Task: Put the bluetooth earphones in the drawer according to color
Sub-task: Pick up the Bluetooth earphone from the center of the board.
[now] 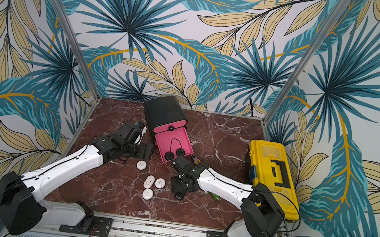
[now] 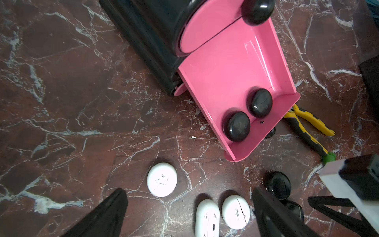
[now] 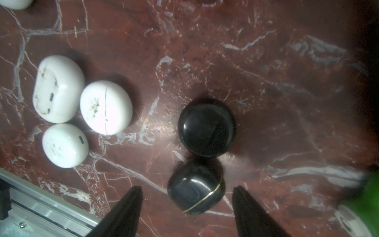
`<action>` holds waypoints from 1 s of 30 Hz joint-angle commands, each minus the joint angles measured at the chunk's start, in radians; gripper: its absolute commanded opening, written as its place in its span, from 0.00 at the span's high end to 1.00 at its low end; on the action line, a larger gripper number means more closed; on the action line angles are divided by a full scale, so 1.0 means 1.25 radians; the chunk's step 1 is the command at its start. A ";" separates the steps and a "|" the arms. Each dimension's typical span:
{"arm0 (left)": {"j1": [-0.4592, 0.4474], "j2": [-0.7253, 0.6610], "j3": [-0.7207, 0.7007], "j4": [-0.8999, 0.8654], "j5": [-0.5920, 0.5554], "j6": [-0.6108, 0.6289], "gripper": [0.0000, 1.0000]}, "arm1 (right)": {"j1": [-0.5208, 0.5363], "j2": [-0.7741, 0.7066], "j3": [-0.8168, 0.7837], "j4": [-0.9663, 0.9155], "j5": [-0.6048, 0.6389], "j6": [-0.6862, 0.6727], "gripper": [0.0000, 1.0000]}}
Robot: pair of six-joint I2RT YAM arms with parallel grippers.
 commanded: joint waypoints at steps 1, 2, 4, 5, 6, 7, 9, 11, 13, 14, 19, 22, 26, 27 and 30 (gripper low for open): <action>0.007 -0.007 -0.032 0.032 0.012 -0.012 0.00 | 0.016 0.008 -0.029 -0.029 -0.008 0.025 0.23; 0.006 -0.007 -0.035 0.033 0.014 -0.014 0.00 | 0.023 0.015 -0.033 -0.031 -0.008 0.028 0.22; 0.006 -0.008 -0.040 0.035 0.018 -0.014 0.00 | 0.035 0.026 -0.038 -0.030 -0.006 0.038 0.22; 0.007 -0.008 -0.042 0.036 0.019 -0.015 0.00 | 0.041 0.032 -0.037 -0.031 -0.002 0.041 0.22; 0.006 -0.009 -0.045 0.038 0.020 -0.016 0.00 | 0.045 0.039 -0.035 -0.031 0.003 0.047 0.22; 0.007 -0.010 -0.048 0.040 0.021 -0.016 0.00 | 0.047 0.045 -0.032 -0.032 0.007 0.050 0.22; 0.006 -0.009 -0.052 0.042 0.025 -0.016 0.00 | 0.050 0.061 -0.023 -0.033 0.017 0.059 0.23; 0.007 -0.009 -0.052 0.041 0.026 -0.017 0.00 | 0.053 0.077 -0.013 -0.036 0.027 0.066 0.24; 0.006 -0.009 -0.051 0.040 0.026 -0.016 0.00 | 0.054 0.097 -0.003 -0.046 0.041 0.073 0.24; 0.006 -0.010 -0.051 0.040 0.025 -0.016 0.00 | 0.054 0.109 0.002 -0.056 0.053 0.077 0.25; 0.006 -0.010 -0.052 0.040 0.028 -0.016 0.00 | 0.054 0.127 0.007 -0.083 0.094 0.097 0.34; 0.006 -0.009 -0.053 0.040 0.030 -0.017 0.00 | 0.055 0.117 -0.001 -0.091 0.102 0.101 0.37; 0.007 -0.010 -0.051 0.038 0.033 -0.017 0.00 | 0.054 0.097 -0.021 -0.092 0.104 0.106 0.37; 0.007 -0.010 -0.051 0.040 0.033 -0.017 0.00 | 0.054 0.095 -0.024 -0.091 0.105 0.105 0.37; 0.007 -0.009 -0.050 0.040 0.036 -0.018 0.00 | 0.052 0.094 -0.022 -0.085 0.105 0.101 0.37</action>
